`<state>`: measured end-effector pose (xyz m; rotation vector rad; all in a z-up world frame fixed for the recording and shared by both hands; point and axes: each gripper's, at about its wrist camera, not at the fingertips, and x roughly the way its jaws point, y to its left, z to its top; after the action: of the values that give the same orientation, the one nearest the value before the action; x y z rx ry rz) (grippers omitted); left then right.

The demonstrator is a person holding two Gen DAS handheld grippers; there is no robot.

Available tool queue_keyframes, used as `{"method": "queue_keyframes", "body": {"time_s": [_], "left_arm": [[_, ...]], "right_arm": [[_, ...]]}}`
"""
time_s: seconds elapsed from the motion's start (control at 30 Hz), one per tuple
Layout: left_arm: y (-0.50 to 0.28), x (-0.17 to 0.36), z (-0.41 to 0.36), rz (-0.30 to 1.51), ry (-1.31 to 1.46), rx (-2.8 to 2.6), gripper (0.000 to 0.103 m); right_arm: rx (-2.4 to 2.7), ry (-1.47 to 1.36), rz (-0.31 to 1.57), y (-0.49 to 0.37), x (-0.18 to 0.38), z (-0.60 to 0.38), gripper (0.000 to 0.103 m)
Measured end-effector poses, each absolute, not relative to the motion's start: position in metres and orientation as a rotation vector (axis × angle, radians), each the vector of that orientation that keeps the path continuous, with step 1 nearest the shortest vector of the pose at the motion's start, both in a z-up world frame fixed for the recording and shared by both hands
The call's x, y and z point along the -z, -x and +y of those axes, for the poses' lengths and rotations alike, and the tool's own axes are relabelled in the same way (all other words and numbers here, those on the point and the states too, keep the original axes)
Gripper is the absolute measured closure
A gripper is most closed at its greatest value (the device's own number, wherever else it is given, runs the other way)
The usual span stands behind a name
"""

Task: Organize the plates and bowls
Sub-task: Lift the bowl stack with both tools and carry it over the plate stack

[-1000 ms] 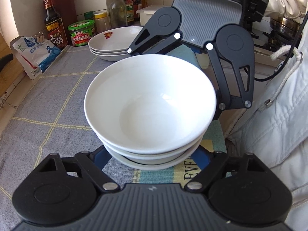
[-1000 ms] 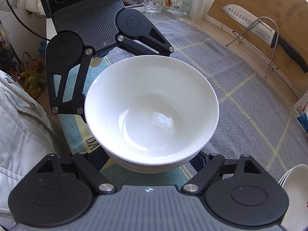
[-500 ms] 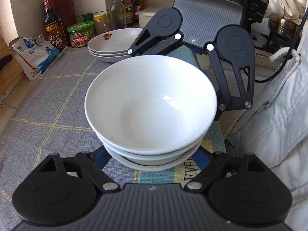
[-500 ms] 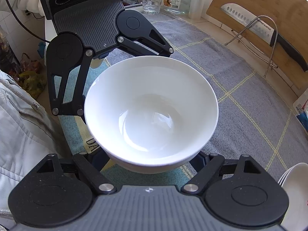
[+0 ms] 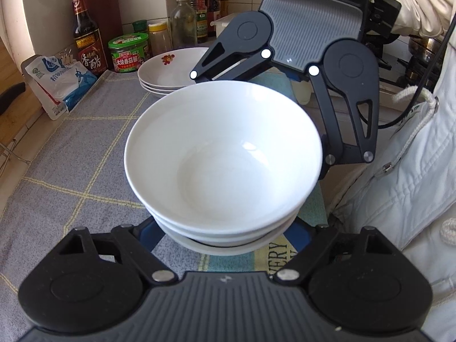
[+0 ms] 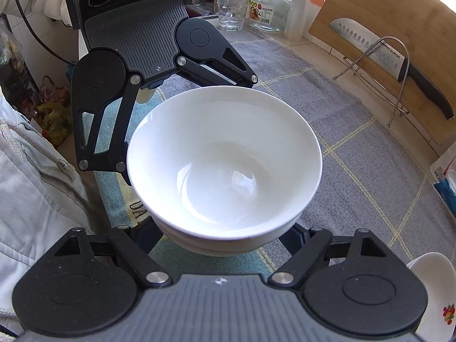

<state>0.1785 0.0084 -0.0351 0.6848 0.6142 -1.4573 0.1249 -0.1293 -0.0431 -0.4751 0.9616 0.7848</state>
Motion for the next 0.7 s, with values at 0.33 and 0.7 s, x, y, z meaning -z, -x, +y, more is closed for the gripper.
{"method": "queue_keyframes", "body": {"time_s": [0.33, 0.7], "left_arm": [[-0.177, 0.028, -0.04, 0.613, -0.679, 1.422, 0.016], [-0.196, 0.028, -0.123, 0.524, -0.668, 1.445, 0.016]], "right_arm": [[-0.815, 0.495, 0.931, -0.131, 0.024, -0.178, 0.014], [-0.766, 0.527, 0.909, -0.141, 0.0, -0.263, 0.014]]}}
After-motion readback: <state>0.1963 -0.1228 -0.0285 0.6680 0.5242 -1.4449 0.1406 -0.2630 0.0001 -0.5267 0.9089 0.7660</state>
